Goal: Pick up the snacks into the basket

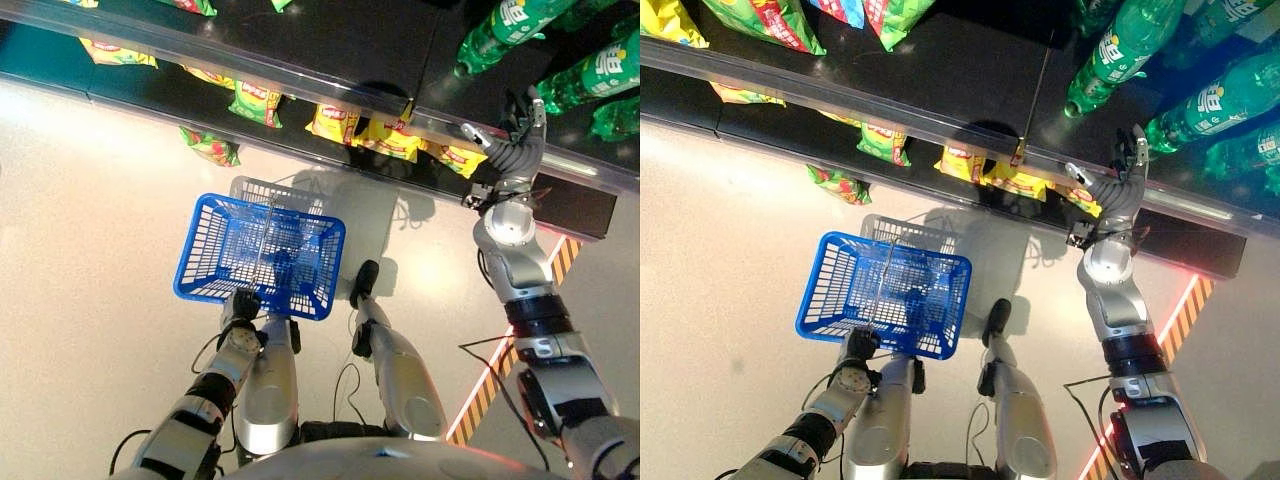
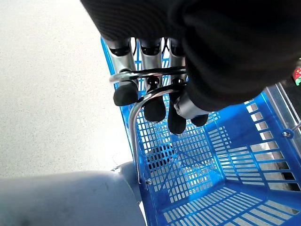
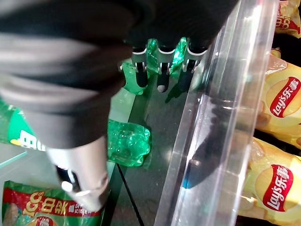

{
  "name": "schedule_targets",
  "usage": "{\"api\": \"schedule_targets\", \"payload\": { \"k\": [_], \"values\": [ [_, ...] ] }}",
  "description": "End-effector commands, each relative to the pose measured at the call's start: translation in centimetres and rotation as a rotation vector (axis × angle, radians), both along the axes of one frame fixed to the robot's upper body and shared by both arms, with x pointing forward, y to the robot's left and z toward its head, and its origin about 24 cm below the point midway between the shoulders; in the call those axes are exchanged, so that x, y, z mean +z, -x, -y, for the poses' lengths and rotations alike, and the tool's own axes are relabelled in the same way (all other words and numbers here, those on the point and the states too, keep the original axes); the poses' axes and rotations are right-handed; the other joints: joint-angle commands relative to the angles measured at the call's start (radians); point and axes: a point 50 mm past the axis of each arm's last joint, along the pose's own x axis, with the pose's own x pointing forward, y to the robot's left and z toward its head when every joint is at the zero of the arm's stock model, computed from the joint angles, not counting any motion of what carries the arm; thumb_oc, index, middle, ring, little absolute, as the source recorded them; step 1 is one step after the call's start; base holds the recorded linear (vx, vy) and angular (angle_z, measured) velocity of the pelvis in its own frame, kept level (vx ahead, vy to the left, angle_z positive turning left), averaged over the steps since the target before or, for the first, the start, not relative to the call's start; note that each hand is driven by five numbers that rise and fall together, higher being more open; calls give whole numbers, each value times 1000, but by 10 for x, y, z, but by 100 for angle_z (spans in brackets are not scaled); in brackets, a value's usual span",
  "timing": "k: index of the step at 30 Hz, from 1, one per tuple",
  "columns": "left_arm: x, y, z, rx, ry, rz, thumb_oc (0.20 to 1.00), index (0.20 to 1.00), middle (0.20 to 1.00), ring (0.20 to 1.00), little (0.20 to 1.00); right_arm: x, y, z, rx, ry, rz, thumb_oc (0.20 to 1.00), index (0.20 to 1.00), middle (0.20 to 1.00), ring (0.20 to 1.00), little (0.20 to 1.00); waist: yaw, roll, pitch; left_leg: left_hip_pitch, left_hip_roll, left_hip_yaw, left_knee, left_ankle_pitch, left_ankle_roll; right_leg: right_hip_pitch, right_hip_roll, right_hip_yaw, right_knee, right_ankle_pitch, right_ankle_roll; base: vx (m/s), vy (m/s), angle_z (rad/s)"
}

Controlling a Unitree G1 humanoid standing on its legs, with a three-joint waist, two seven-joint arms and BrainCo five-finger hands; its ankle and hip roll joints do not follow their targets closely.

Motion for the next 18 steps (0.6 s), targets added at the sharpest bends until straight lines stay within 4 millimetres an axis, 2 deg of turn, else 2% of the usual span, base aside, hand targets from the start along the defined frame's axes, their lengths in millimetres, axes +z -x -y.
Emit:
{"api": "schedule_targets", "payload": {
  "k": [1, 3, 4, 5, 9, 18],
  "values": [
    [-24, 34, -7, 19, -33, -122, 200, 200, 200, 200, 200, 32, -1, 16, -44, 29, 87, 1000, 1000, 1000, 1000, 1000, -13, -9, -40, -24, -29, 3, 13, -24, 3, -15, -132, 41, 55, 23, 153, 0, 0, 0],
    [-26, 36, -8, 14, -35, -132, 200, 200, 200, 200, 200, 44, -7, 18, -52, 40, 98, 1000, 1000, 1000, 1000, 1000, -8, -7, -43, -20, -30, 3, 12, -26, 3, -13, -133, 41, 54, 24, 154, 0, 0, 0],
    [-26, 36, -8, 15, -35, -133, 200, 200, 200, 200, 200, 44, -7, 18, -52, 40, 97, 1000, 1000, 1000, 1000, 1000, -8, -7, -43, -17, -30, 3, 14, -32, 2, -10, -133, 41, 56, 19, 154, 0, 0, 0],
    [-27, 39, -9, 15, -36, -142, 200, 200, 200, 200, 200, 55, -12, 22, -68, 59, 98, 1000, 1000, 1000, 1000, 1000, -4, -7, -50, -14, -31, 3, 12, -34, 3, -6, -135, 41, 54, 19, 155, 31, 16, 0],
    [-31, 43, -9, 22, -32, -158, 200, 200, 200, 200, 200, 77, -22, 26, -76, 85, 97, 1000, 1000, 1000, 1000, 1000, 6, -5, -55, -11, -36, 2, 10, -35, 2, 1, -138, 39, 52, 21, 159, 0, 0, 0],
    [-36, 49, -9, 29, -15, -188, 200, 200, 200, 200, 200, 107, -30, 29, -70, 56, 119, 1000, 1000, 1000, 1000, 1000, 22, -5, -60, -9, -40, -2, 8, -37, 1, 12, -139, 30, 47, 21, 161, 0, 0, 0]
  ]
}}
